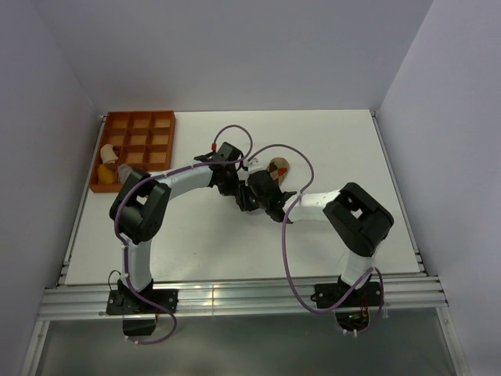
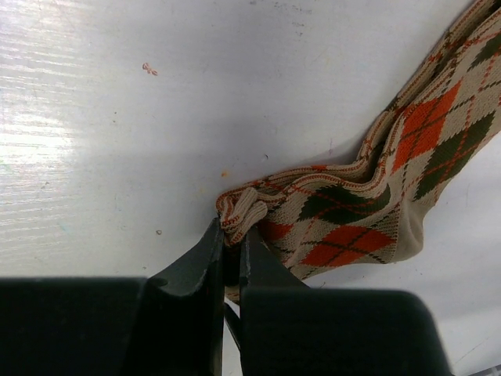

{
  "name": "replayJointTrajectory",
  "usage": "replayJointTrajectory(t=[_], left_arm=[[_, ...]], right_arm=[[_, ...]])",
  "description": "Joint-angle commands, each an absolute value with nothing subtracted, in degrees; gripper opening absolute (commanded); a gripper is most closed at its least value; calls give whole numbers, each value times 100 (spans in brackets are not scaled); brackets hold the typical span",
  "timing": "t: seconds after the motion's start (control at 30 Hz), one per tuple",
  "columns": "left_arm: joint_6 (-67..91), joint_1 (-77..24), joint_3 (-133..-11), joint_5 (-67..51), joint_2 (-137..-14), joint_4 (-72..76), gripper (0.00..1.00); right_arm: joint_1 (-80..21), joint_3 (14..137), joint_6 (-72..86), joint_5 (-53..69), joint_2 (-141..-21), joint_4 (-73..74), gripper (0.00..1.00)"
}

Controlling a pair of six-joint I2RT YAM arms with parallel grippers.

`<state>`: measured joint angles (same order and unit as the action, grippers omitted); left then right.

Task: Roll the socks
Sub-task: Roll the sock at the center of the board.

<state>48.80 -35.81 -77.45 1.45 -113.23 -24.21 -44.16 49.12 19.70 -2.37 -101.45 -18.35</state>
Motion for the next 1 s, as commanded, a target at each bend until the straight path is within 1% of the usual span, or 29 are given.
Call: replayJointTrajectory(t=[0.0,0.07,0.1,0.17,0.2,0.27,0.37,0.47,0.53,0.63,0.67,0.73,0.77,0.83,0.87,0.97], left_arm=[[4843,-3612,-7778,70,-11303,-2470,0],[4860,-3612,-7770,53,-11294,-2461,0],[4860,-3612,-7770,61,-11294,-2452,0],[4895,-3612,-7743,53,-11285,-2408,0],[4904,-3612,-7734,53,-11294,-2408,0],[4966,-3612,-7682,53,-11242,-2356,1],[5018,-3612,-7585,88,-11154,-2286,4],[5062,-3604,-7541,123,-11083,-2241,7],[5106,-3595,-7497,158,-11031,-2189,10],[5185,-3577,-7401,193,-10925,-2101,19],[5212,-3568,-7366,211,-10829,-2057,27],[5299,-3560,-7182,281,-10688,-1873,35],[5335,-3542,-7120,281,-10566,-1802,43],[5405,-3533,-6918,299,-10433,-1592,50],[5431,-3525,-6847,334,-10293,-1521,57],[5546,-3524,-6426,474,-9933,-1082,60]], right_arm=[[-4491,5106,2004,-343,-10222,-1731,40],[-4535,5071,2013,-387,-10230,-1749,34],[-4553,5071,2021,-395,-10230,-1732,26],[-4553,5106,2074,-457,-10257,-1697,18],[-4553,5141,2100,-466,-10266,-1635,9],[-4553,5168,2293,-509,-10275,-1565,0],[-4535,5036,2713,-510,-10160,-1556,0],[-4369,4800,3223,-194,-10064,-1669,0],[-4132,4546,3488,323,-10011,-1950,0],[-3728,4176,4033,999,-9976,-2469,0],[-3622,4105,4252,1132,-9984,-2565,0],[-3368,3939,4473,1457,-10002,-2812,0],[-3297,3894,4674,1572,-10019,-2960,0],[-3086,3815,4886,1792,-10115,-3084,0],[-3015,3806,5113,2089,-10168,-3259,0],[-2743,3683,5553,2538,-10336,-3532,0]])
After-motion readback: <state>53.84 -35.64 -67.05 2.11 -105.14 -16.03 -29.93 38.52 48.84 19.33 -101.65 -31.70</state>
